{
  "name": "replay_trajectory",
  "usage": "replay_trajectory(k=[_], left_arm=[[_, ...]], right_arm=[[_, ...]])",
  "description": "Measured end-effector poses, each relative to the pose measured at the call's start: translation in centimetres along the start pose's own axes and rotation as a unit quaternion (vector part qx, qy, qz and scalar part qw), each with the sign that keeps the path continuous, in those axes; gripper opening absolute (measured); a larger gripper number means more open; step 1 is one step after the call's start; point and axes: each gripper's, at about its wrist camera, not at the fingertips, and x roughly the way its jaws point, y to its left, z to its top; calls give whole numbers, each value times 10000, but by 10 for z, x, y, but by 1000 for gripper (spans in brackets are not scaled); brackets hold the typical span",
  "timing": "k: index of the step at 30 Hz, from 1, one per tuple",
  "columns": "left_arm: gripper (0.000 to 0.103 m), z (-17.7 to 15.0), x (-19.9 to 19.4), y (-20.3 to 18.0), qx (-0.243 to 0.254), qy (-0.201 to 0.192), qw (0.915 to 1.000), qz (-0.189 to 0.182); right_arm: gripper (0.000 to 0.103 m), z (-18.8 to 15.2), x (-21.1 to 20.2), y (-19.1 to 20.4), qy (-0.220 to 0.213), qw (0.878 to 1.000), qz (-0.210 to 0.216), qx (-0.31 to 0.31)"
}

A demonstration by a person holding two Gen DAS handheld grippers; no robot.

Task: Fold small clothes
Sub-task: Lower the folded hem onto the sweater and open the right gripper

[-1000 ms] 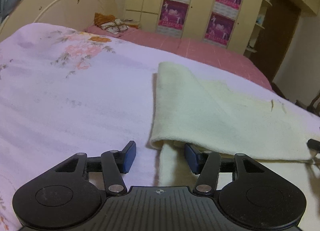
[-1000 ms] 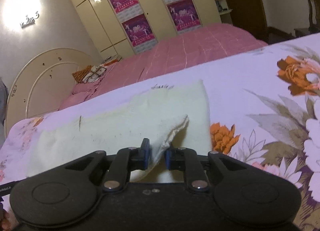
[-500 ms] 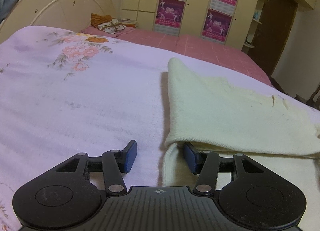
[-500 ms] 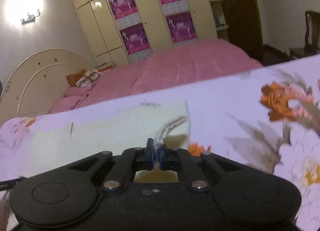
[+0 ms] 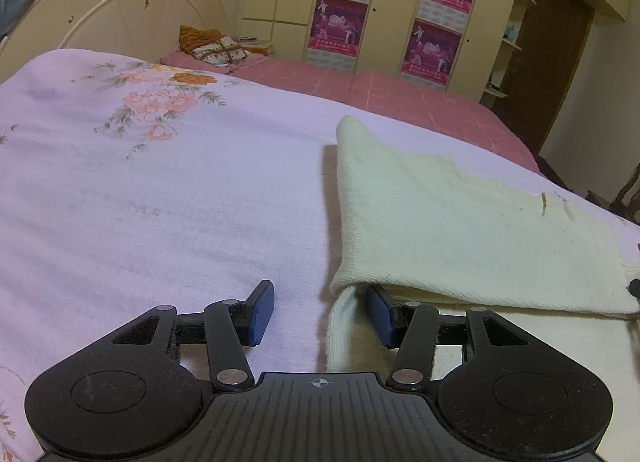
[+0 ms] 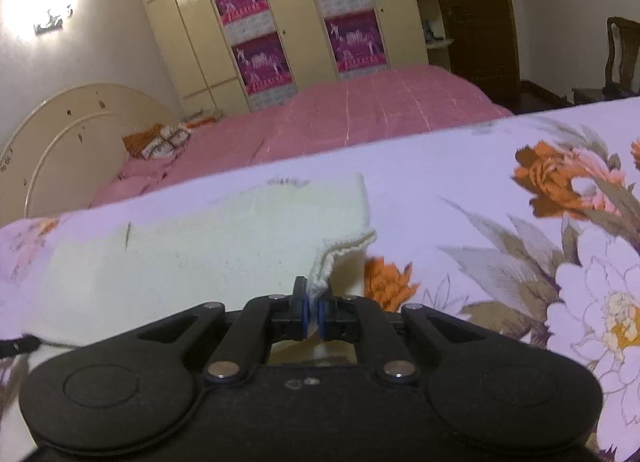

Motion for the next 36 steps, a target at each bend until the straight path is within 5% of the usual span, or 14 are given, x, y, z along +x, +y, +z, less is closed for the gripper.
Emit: replay_trajectory(k=[6,10,11,15,18,20,26,29,36], left_arm=[[53,0,-10,7,20,-136,9997,-181],[53,12,-29,2,240,-761,9958,-445],[53,19,-28,-5,359,-872,9937,-601],[53,43,5,-41,802,-748,9901,-877],[53,45,50,-49,823,-192,9936,-742],[53,42,56,-41,746,-261,9941,-743],[53,57,52,-26,489,-643,9953,-525],[53,65,63,-36,757,-712,9933,-496],[53,73,87,-41,1015,-427,9937,-230]], right_arm=[[6,-4,3,-3,73,10000,-19,51],[12,-1,-9,-2,-167,9998,-42,-68],[20,3,-16,-2,-391,9992,-114,-43],[14,18,-8,9,-480,9985,-45,-263],[14,17,17,22,-207,9974,-80,-690],[11,12,34,20,102,9957,-358,-848],[16,16,19,4,-342,9965,-201,-731],[16,18,27,12,-362,9961,-69,-797],[17,14,50,30,-201,9944,6,-1041]])
